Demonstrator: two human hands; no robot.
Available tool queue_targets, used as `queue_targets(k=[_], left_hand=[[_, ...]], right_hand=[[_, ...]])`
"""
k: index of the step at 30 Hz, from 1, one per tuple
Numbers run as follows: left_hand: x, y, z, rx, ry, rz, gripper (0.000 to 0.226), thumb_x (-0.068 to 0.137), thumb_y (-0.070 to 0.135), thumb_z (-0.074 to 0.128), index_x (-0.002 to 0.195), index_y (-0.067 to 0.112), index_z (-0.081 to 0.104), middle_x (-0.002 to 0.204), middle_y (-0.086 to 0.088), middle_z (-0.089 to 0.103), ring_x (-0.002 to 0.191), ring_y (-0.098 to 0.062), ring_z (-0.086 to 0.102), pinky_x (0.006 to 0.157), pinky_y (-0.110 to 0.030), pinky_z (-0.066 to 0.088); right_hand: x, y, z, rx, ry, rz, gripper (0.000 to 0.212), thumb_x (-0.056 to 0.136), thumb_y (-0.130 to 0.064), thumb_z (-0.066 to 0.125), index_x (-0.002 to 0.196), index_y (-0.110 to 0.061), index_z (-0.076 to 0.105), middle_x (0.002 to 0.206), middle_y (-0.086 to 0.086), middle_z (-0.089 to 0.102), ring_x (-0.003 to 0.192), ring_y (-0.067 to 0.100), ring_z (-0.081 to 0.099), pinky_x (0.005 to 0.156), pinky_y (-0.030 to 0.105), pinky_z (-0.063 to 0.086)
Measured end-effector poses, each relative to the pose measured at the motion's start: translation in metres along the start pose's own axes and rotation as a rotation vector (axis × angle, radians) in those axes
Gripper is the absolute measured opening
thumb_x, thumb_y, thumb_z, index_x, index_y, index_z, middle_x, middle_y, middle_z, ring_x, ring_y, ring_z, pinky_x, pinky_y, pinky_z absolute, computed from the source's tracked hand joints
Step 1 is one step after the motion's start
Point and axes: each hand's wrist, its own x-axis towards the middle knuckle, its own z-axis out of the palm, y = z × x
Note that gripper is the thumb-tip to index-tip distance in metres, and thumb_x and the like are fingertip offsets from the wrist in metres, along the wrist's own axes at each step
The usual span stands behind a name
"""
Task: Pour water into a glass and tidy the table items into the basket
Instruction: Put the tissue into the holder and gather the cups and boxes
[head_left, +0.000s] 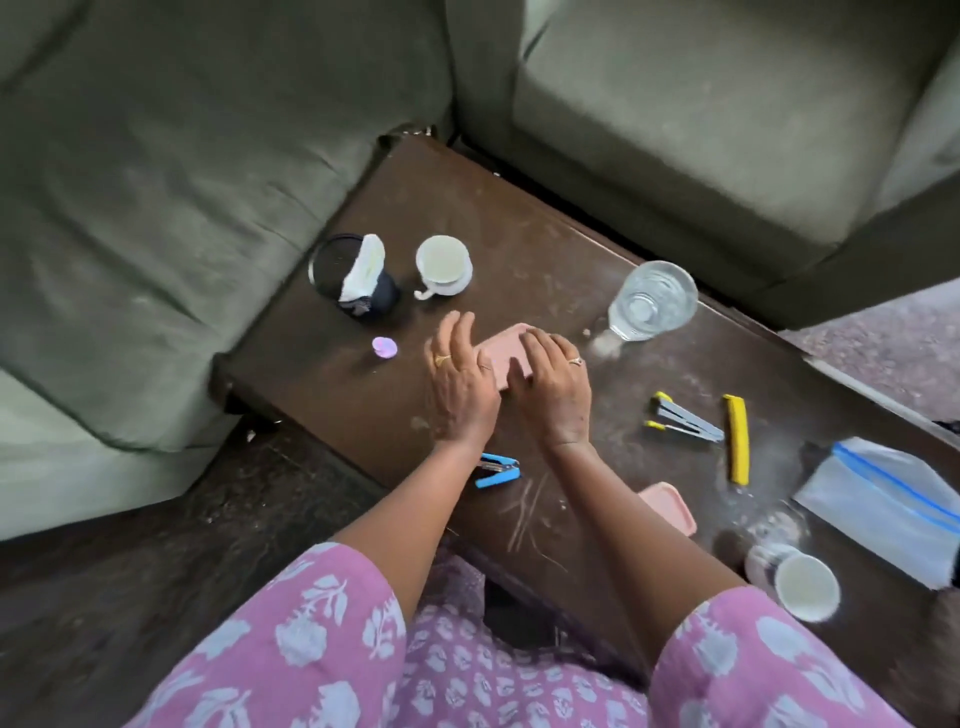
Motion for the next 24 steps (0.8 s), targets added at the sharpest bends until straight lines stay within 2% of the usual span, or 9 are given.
queue_targets(k=[4,7,11,13,15,17,19,21,24], left_hand=[[0.029,-0.036,-0.028,-0.038,0.230,-0.097,0.049,0.083,0.003,0.058,0.127,-0.009,0.041,0.133,-0.027,0.042,0.122,-0.043,0.043,0.107,-0.042,0.028],[0.048,-0.062,-0.043,-0.078,0.297,-0.209,0.061,0.081,0.004,0.059,0.133,-0.011,0.032,0.138,-0.029,0.034,0.127,-0.043,0.036,0.108,-0.037,0.022],[0.069,-0.093,-0.052,-0.175,0.178,-0.338,0.079,0.077,-0.003,0.057,0.141,-0.006,0.010,0.148,-0.021,0.026,0.136,-0.036,0.027,0.109,-0.027,0.017],[0.077,-0.103,-0.053,-0.227,0.109,-0.397,0.084,0.077,-0.008,0.054,0.143,-0.001,0.003,0.151,-0.012,0.025,0.138,-0.030,0.025,0.107,-0.024,0.020],[0.083,-0.110,-0.055,-0.257,0.060,-0.442,0.086,0.078,-0.008,0.052,0.145,0.005,0.000,0.153,-0.006,0.023,0.138,-0.024,0.024,0.108,-0.029,0.028],[0.087,-0.115,-0.055,-0.287,0.017,-0.467,0.087,0.079,-0.007,0.051,0.145,0.008,-0.003,0.153,-0.003,0.024,0.138,-0.021,0.025,0.107,-0.031,0.031],[0.090,-0.119,-0.055,-0.319,-0.014,-0.490,0.088,0.079,-0.007,0.050,0.146,0.011,-0.005,0.152,-0.005,0.025,0.137,-0.020,0.028,0.107,-0.030,0.032],[0.093,-0.122,-0.055,-0.353,-0.035,-0.500,0.089,0.080,-0.005,0.052,0.146,0.015,-0.004,0.150,-0.008,0.027,0.134,-0.019,0.033,0.103,-0.025,0.032],[0.096,-0.123,-0.056,-0.416,-0.031,-0.478,0.091,0.079,-0.001,0.057,0.146,0.016,-0.002,0.148,-0.009,0.030,0.131,-0.019,0.038,0.103,-0.024,0.033]], right_hand=[[0.030,-0.047,0.023,0.109,-0.103,-0.024,0.042,0.070,-0.004,0.073,0.109,0.005,0.063,0.111,0.020,0.066,0.102,0.038,0.062,0.085,0.043,0.051],[0.055,-0.074,0.042,0.229,-0.267,0.055,0.061,0.077,-0.015,0.070,0.130,0.001,0.045,0.132,0.019,0.052,0.122,0.036,0.046,0.101,0.041,0.036],[0.082,-0.097,0.070,0.488,-0.398,0.219,0.097,0.068,-0.014,0.079,0.144,-0.004,0.019,0.141,0.015,0.036,0.130,0.024,0.034,0.100,0.022,0.027],[0.091,-0.105,0.083,0.568,-0.433,0.285,0.107,0.065,-0.008,0.079,0.146,-0.006,0.009,0.144,0.013,0.031,0.133,0.022,0.032,0.106,0.024,0.027],[0.095,-0.108,0.094,0.600,-0.438,0.316,0.114,0.062,-0.004,0.078,0.146,-0.007,0.002,0.149,0.012,0.027,0.137,0.021,0.027,0.111,0.026,0.024],[0.099,-0.110,0.104,0.610,-0.419,0.312,0.118,0.060,-0.003,0.079,0.146,-0.005,-0.001,0.151,0.012,0.024,0.139,0.019,0.024,0.104,0.008,0.016],[0.100,-0.112,0.112,0.615,-0.397,0.300,0.118,0.060,-0.003,0.080,0.146,-0.004,-0.001,0.153,0.012,0.018,0.138,0.017,0.020,0.092,-0.009,0.006],[0.101,-0.115,0.118,0.613,-0.381,0.294,0.118,0.060,-0.007,0.082,0.146,-0.005,0.001,0.154,0.010,0.016,0.137,0.014,0.018,0.085,-0.014,0.003],[0.104,-0.121,0.125,0.603,-0.352,0.279,0.113,0.062,-0.012,0.082,0.146,-0.006,0.007,0.149,0.011,0.026,0.133,0.014,0.021,0.089,-0.010,0.006]])
